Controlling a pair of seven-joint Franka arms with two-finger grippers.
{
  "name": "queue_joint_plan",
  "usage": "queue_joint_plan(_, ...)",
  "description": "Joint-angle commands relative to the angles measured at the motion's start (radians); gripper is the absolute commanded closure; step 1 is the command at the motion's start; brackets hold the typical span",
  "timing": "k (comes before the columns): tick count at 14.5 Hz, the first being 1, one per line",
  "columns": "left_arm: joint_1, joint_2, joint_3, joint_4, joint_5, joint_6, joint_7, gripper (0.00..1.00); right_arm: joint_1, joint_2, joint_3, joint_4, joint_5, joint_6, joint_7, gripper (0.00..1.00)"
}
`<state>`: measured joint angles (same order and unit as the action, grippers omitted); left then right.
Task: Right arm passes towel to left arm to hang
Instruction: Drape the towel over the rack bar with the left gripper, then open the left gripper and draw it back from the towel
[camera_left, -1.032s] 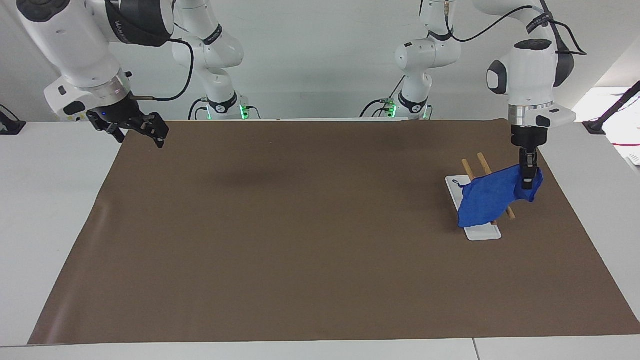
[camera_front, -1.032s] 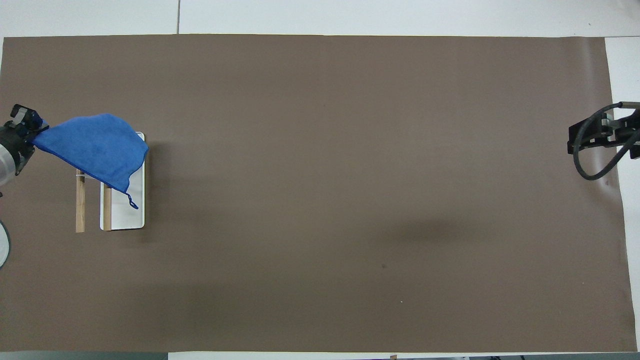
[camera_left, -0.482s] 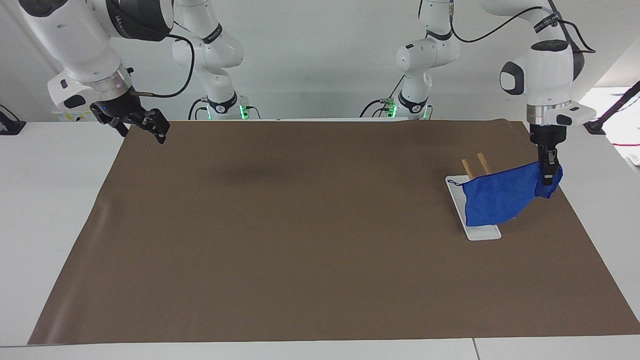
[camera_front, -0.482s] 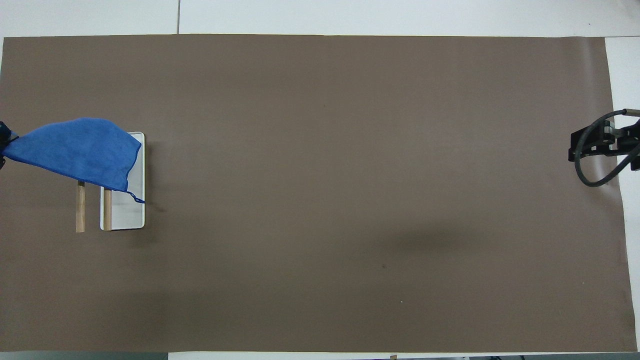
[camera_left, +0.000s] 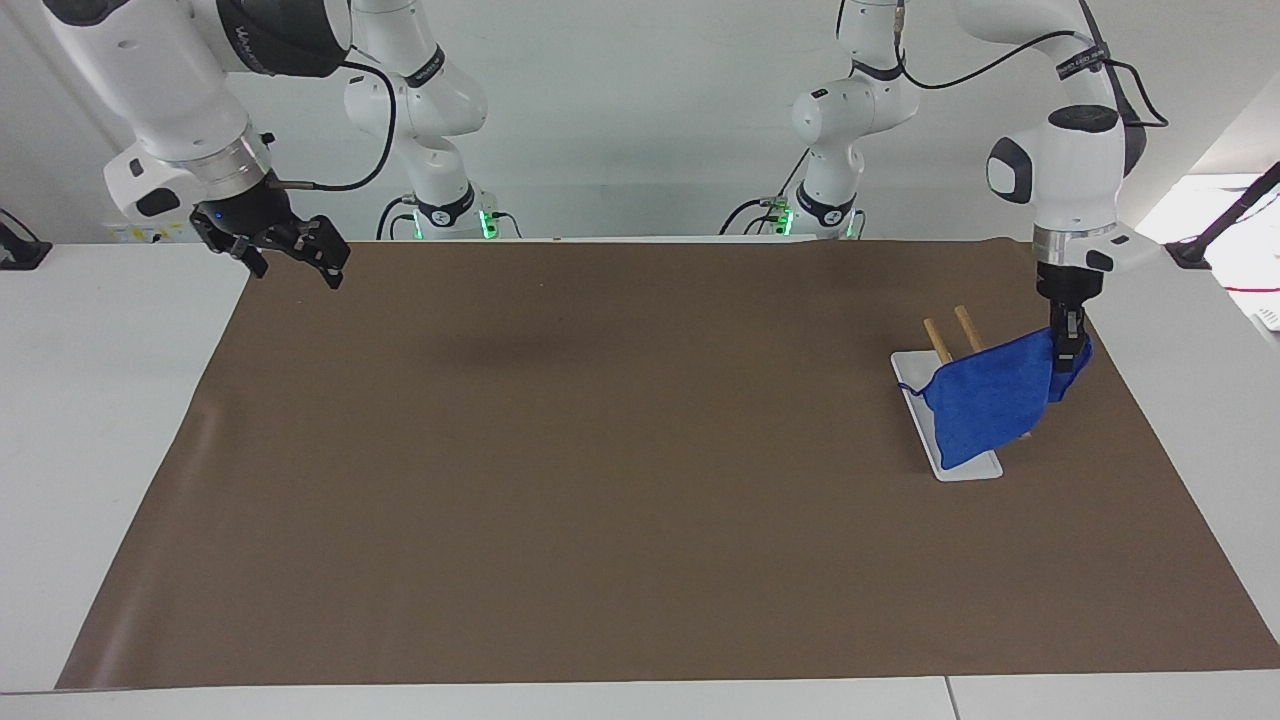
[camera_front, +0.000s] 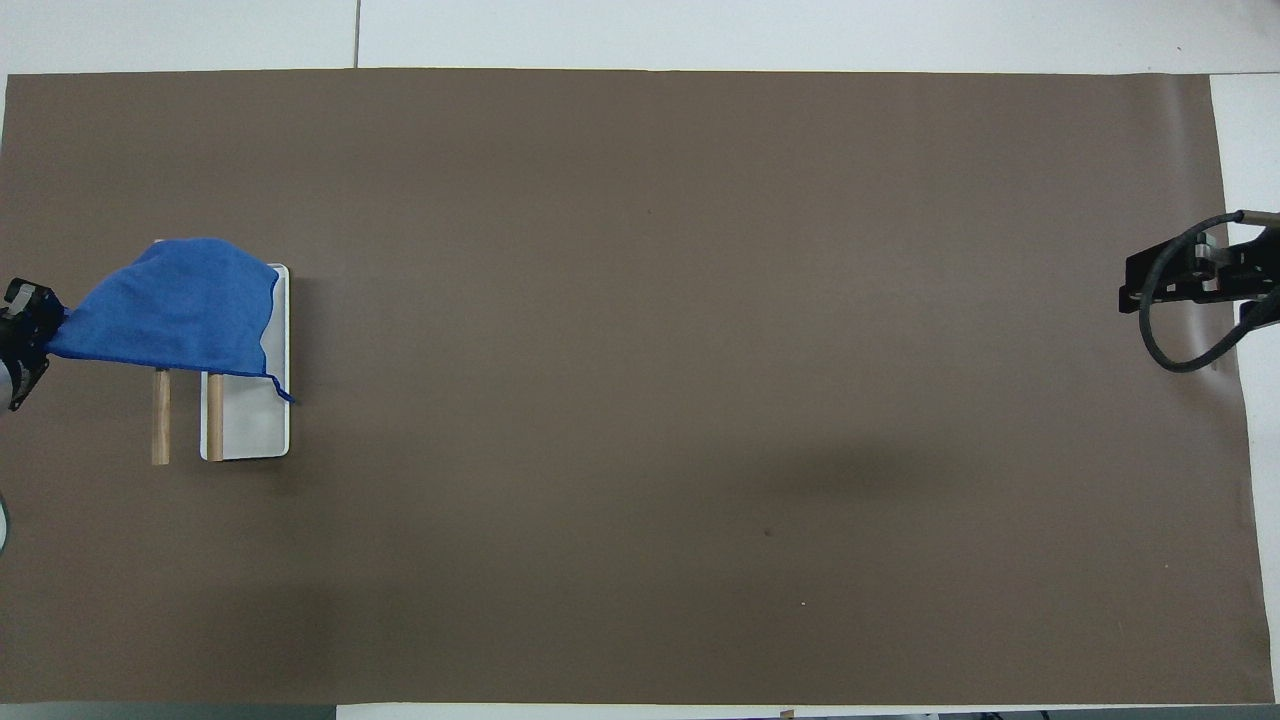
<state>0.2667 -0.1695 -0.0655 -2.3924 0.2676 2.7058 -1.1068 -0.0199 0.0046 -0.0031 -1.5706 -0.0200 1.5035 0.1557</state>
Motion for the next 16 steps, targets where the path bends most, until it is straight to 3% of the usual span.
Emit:
queue_joint_plan(1,0.0,-0.01,-0.007,-0.022,0.018,-0.023,0.01,1.0,-0.011,-0.002,0.008,0.009,0.018,0.006,-0.028,0.0)
queue_joint_plan(2,0.0,0.007,-0.007,-0.01,0.016,-0.023,0.01,1.0,-0.009,-0.005,0.008,0.0,0.018,0.009,-0.03,0.0)
queue_joint_plan(3,0.0,0.018,-0.007,0.016,0.015,-0.027,0.009,0.31,-0.009,-0.009,0.006,-0.009,0.02,0.012,-0.027,0.0)
queue_joint_plan(4,0.0,0.034,-0.007,0.039,0.012,-0.04,0.007,0.0,-0.011,-0.011,0.006,-0.011,0.02,0.012,-0.027,0.0)
queue_joint_plan(9,-0.058,0.094,-0.007,0.275,0.007,-0.246,0.013,0.0,-0.009,-0.012,0.008,-0.012,0.02,0.006,-0.027,0.0)
queue_joint_plan(13,-0.13,0.142,-0.008,0.415,0.004,-0.291,0.027,0.0,-0.009,-0.012,0.008,-0.012,0.02,0.007,-0.027,0.0)
queue_joint_plan(16,-0.179,0.159,-0.014,0.47,-0.033,-0.375,0.232,0.0,-0.009,-0.012,0.008,-0.014,0.019,0.012,-0.036,0.0)
